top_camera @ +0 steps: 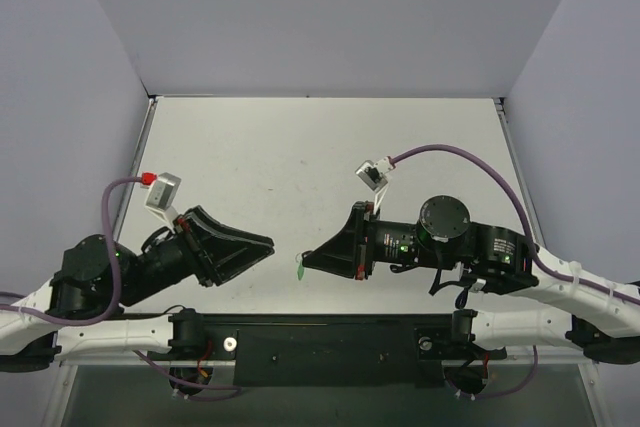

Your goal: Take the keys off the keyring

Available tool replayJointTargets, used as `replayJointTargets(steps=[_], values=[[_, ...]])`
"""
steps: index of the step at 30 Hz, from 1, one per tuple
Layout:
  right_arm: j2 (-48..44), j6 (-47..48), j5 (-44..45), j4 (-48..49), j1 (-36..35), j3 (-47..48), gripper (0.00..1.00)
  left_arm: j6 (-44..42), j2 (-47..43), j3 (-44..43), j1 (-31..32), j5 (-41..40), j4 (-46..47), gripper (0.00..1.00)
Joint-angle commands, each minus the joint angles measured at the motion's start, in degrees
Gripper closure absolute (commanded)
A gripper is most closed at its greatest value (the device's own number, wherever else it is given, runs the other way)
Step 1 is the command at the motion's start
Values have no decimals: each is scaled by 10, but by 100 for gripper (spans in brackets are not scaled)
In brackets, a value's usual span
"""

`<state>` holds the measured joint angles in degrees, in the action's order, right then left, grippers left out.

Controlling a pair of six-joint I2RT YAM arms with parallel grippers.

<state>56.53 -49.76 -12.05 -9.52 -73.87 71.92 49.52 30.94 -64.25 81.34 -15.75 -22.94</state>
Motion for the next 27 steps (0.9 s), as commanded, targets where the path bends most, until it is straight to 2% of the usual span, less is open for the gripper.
replayJointTargets(steps=[1,3,8,27], values=[[-19,-6,45,65,2,1,100,29,15,54,2,-68,134,59],[-25,-3,62,67,2,-2,100,44,17,62,3,-99,137,59],[-50,-9,93,91,2,-27,100,41,3,110,3,-109,241,59],[-34,-3,93,127,2,-29,100,32,28,115,2,-80,266,61]])
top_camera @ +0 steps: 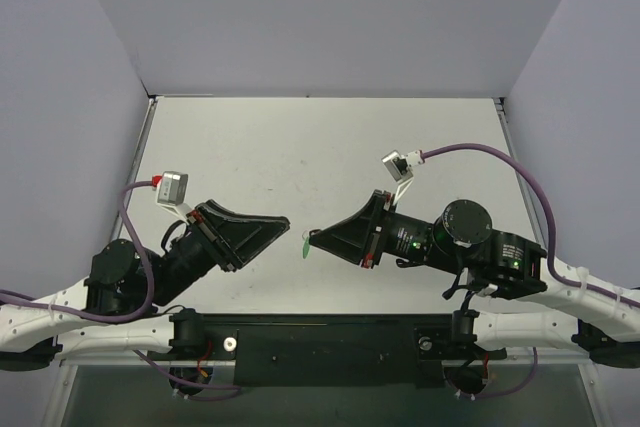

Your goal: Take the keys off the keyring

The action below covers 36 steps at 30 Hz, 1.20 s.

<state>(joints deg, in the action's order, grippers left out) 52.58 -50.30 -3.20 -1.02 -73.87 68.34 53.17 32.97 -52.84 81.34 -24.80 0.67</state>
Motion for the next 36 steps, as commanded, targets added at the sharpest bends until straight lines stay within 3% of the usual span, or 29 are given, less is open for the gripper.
replayJointTargets(steps=[1,24,36], values=[[6,2,4,43,2,8,100,-2,10,1,2,12,29,61],[-3,11,14,33,2,14,100,21,29,3,2,31,19,72],[-3,13,21,37,2,15,100,31,28,10,2,33,13,85]])
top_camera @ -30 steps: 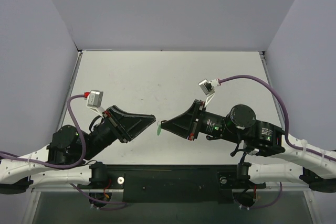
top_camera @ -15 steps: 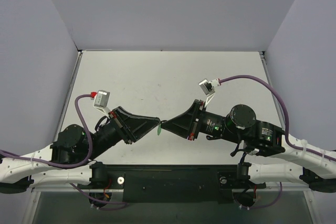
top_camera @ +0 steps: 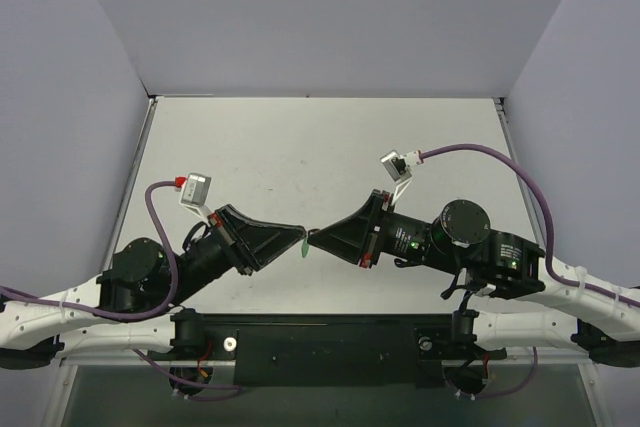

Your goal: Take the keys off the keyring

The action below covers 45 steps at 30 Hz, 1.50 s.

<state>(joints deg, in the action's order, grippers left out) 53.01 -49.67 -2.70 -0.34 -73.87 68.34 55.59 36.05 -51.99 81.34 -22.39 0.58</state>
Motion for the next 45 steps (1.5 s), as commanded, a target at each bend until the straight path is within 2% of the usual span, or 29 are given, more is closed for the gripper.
replayJointTargets(steps=[1,4,11,21,36,45], values=[[-6,7,15,30,2,14,100,5,-3,1,2,9,14,87],[-4,6,14,29,2,12,100,1,-1,-3,2,15,10,100],[18,12,-8,-14,2,33,100,-15,16,-24,2,59,-5,100],[44,26,-58,-95,2,72,100,-62,71,-133,1,125,-181,100],[68,41,-145,-158,2,95,100,-109,86,-184,1,248,-271,100],[82,47,-178,-172,2,102,100,-135,94,-197,1,299,-291,100]])
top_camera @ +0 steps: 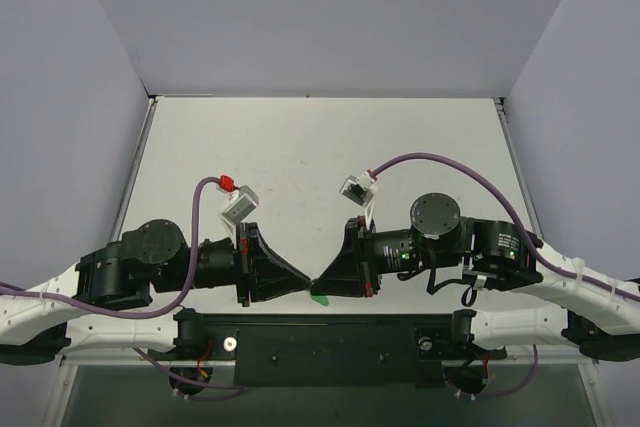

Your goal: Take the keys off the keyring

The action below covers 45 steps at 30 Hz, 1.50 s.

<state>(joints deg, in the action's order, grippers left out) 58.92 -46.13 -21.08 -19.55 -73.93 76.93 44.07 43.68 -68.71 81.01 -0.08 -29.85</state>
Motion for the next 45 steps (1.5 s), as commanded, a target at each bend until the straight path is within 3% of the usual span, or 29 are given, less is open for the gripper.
replayJointTargets(steps=[1,11,22,25,27,29,33,39,45], values=[[23,13,2,18,4,17,100,-21,20,-37,4,82,5,100],[34,19,-26,3,3,25,100,-62,53,-95,-8,124,-73,100],[39,17,-39,2,4,25,100,-74,63,-109,-35,179,-97,100],[31,15,-20,3,3,20,100,-62,61,-121,-38,135,-111,100],[23,13,-4,9,3,15,100,-49,49,-121,-38,97,-100,91],[13,10,19,19,4,6,100,-29,34,-109,-38,63,-77,75],[-14,-5,85,50,4,-19,100,18,-10,-66,-38,-24,-16,62],[-64,-38,161,134,4,-75,100,67,-79,37,-38,-120,109,65],[-84,-52,192,178,4,-94,100,79,-93,88,-38,-147,184,67]])
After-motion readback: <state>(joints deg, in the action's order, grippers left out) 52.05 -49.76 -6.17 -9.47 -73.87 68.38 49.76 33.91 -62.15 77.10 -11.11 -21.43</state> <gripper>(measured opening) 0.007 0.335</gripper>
